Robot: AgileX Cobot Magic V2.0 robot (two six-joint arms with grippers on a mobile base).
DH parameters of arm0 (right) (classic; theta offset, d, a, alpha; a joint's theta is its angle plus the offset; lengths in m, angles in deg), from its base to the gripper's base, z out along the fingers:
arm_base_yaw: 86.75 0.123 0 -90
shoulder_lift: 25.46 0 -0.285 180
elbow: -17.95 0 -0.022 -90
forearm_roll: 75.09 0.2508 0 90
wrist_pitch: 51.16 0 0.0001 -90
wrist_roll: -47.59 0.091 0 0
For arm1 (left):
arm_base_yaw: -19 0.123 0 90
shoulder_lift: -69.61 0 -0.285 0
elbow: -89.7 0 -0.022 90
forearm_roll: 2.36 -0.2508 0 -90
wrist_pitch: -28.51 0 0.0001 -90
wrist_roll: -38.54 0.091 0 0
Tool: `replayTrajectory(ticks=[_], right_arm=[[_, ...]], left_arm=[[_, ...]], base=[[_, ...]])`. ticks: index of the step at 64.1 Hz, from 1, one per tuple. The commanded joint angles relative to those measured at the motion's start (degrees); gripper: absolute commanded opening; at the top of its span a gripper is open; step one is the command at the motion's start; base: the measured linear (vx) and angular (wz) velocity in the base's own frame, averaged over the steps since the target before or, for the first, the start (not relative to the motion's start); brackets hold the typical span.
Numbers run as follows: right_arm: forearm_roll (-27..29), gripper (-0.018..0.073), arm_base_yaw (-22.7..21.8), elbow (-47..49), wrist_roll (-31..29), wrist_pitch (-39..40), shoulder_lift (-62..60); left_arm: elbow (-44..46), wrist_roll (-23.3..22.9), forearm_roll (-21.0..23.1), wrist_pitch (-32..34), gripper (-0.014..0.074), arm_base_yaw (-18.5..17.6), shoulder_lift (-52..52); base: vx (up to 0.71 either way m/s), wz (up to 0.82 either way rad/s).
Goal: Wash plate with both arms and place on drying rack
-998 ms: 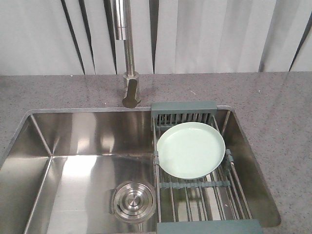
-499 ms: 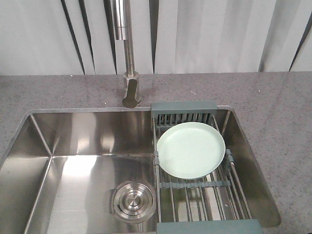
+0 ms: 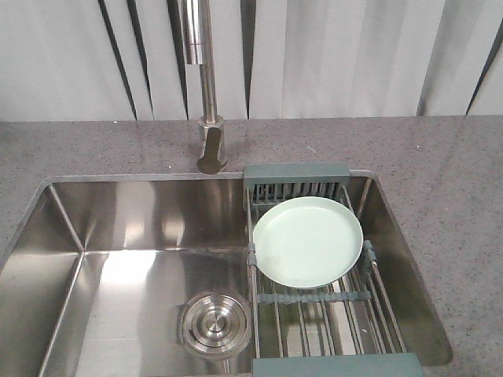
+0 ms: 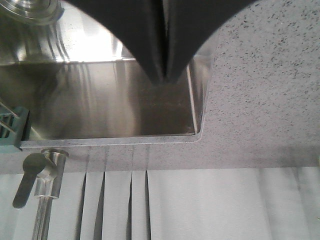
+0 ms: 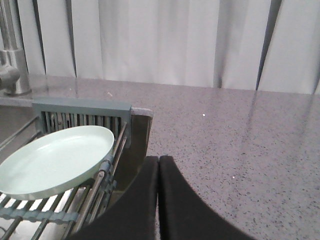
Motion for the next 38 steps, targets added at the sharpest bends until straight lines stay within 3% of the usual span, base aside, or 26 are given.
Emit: replayTrajectory(ticks=[1,38], right_arm=[[1.10,-0.0008,-0.27,-1.06,-1.03,3.33,-1.02],[0.67,-0.0008,-0.27,-1.06,-1.35,3.22,-1.12]], left_arm=[[-0.87,-0.17,0.52,4.15,-0.0006,-0.19,0.89],[-0.87,-0.17,0.52,4.08,-0.0006,-0.19,0.89]], base=[[0.00,0.00],[0.00,0.00]])
